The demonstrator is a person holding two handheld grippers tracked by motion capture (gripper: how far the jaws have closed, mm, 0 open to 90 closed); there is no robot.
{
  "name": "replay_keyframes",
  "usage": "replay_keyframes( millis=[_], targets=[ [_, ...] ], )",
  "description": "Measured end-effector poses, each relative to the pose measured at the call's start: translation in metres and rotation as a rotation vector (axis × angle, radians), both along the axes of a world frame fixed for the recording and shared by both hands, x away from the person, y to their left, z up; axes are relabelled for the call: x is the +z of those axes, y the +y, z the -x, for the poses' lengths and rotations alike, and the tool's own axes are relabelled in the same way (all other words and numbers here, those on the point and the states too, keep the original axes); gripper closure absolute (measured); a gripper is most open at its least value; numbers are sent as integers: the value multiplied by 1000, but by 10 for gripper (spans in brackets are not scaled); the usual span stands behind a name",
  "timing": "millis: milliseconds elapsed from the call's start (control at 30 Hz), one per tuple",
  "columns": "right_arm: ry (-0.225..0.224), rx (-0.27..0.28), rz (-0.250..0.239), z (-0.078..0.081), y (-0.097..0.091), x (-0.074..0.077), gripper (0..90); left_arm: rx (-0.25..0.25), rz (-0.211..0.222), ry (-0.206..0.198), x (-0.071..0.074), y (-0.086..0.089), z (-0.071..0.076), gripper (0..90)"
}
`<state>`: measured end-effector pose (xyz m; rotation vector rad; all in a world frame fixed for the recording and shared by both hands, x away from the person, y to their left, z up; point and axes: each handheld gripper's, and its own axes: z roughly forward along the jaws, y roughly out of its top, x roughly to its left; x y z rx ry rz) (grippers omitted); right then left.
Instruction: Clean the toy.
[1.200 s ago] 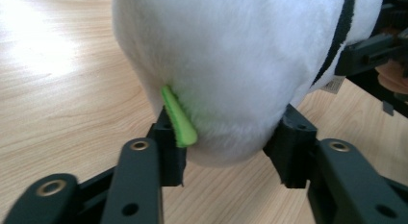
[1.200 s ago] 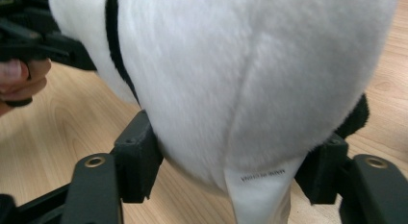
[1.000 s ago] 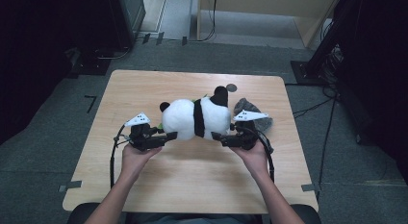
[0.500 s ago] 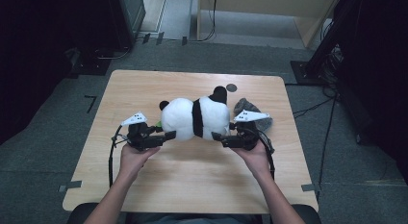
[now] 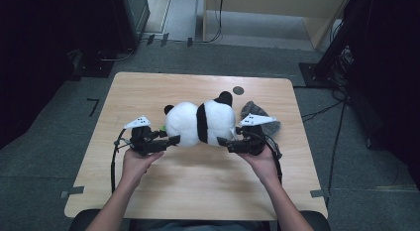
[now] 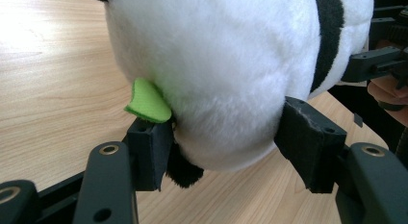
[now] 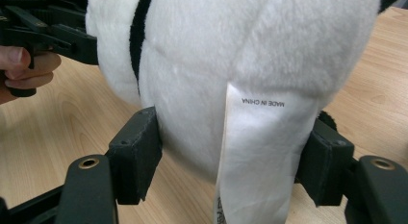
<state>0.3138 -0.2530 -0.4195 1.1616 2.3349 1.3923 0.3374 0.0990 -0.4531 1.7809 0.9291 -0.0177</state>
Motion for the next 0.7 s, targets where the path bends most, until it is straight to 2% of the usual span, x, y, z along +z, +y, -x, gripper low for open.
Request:
replay_keyframes(
  millis=[300, 500, 567, 700],
  targets=[
    [20, -5, -9, 0, 0, 0, 323, 0, -28, 32, -1, 0, -1, 374],
    [27, -9, -15, 0, 0, 0, 324, -2, -27, 44, -2, -1, -2, 372],
    [32, -15, 1, -1, 1, -2, 321, -2, -36, 61, -5, -2, -3, 371],
    [64, -19, 44, -6, 4, -12, 321, -1, -90, 86, -12, -5, -7, 370]
  ],
)
